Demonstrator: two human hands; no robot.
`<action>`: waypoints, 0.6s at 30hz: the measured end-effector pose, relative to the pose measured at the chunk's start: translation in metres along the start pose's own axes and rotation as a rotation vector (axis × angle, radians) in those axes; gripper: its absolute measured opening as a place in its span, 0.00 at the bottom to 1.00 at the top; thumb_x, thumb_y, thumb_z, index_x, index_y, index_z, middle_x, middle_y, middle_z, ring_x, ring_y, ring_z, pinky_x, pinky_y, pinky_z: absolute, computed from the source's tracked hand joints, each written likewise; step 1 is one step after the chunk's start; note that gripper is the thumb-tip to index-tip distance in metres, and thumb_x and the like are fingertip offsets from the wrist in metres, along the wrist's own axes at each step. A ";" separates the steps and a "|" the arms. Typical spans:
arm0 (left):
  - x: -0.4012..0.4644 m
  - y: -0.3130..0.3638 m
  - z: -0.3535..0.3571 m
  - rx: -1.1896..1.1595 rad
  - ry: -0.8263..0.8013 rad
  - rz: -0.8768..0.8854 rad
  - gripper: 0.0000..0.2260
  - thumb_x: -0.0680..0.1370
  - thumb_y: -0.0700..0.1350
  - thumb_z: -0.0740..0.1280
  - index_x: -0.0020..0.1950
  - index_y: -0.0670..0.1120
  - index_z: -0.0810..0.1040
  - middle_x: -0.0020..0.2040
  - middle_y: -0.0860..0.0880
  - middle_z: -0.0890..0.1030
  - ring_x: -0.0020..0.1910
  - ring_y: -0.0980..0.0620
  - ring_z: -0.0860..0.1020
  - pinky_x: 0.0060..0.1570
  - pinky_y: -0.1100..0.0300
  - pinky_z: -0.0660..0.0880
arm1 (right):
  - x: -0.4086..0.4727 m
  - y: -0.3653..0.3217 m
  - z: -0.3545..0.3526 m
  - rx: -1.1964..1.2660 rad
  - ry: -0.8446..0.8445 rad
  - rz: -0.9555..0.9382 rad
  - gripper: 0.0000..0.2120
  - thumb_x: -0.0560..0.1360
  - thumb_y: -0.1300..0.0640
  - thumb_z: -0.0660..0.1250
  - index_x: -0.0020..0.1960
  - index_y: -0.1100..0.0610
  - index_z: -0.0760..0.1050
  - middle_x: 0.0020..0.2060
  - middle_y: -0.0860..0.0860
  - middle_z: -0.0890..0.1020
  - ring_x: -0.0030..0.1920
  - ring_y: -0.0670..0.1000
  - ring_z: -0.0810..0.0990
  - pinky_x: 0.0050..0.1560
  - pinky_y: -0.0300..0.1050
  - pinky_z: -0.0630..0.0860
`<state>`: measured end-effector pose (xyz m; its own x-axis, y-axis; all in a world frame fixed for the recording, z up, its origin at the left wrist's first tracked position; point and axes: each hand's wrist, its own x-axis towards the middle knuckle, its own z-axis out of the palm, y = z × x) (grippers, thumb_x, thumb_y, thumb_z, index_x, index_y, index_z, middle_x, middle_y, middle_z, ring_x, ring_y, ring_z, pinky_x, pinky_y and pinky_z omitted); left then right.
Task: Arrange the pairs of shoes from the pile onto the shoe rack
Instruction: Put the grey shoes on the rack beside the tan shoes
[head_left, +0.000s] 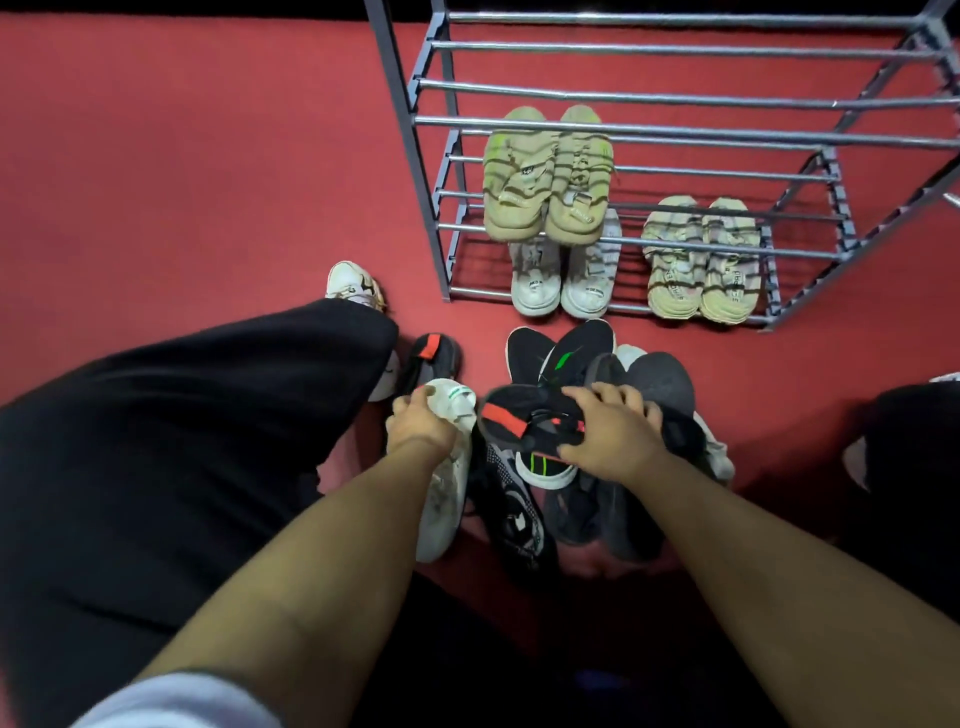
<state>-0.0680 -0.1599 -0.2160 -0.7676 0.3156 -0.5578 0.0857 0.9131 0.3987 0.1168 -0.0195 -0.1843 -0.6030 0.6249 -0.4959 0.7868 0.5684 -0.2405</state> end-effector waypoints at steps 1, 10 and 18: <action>0.004 -0.008 0.000 -0.052 -0.003 -0.051 0.28 0.74 0.45 0.66 0.74 0.53 0.64 0.72 0.43 0.63 0.68 0.38 0.67 0.67 0.51 0.65 | 0.001 0.005 0.002 -0.033 -0.001 0.026 0.41 0.67 0.39 0.70 0.76 0.43 0.57 0.74 0.50 0.64 0.74 0.59 0.58 0.72 0.61 0.54; 0.024 -0.018 0.016 -0.236 -0.192 -0.203 0.39 0.70 0.41 0.75 0.73 0.41 0.55 0.69 0.40 0.69 0.66 0.41 0.72 0.66 0.52 0.70 | 0.005 0.018 0.001 -0.081 -0.001 0.137 0.33 0.67 0.34 0.71 0.68 0.44 0.71 0.64 0.53 0.70 0.67 0.59 0.64 0.66 0.59 0.64; 0.005 0.022 0.008 -0.105 -0.023 -0.143 0.30 0.73 0.55 0.62 0.74 0.49 0.62 0.70 0.39 0.66 0.65 0.36 0.70 0.67 0.46 0.67 | 0.007 0.041 0.006 0.388 -0.083 0.227 0.21 0.69 0.35 0.68 0.57 0.45 0.78 0.57 0.51 0.82 0.58 0.57 0.79 0.61 0.53 0.75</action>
<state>-0.0652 -0.1360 -0.2160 -0.7526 0.1909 -0.6301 -0.0911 0.9176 0.3868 0.1456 0.0051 -0.2028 -0.4093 0.6562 -0.6339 0.8986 0.1696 -0.4046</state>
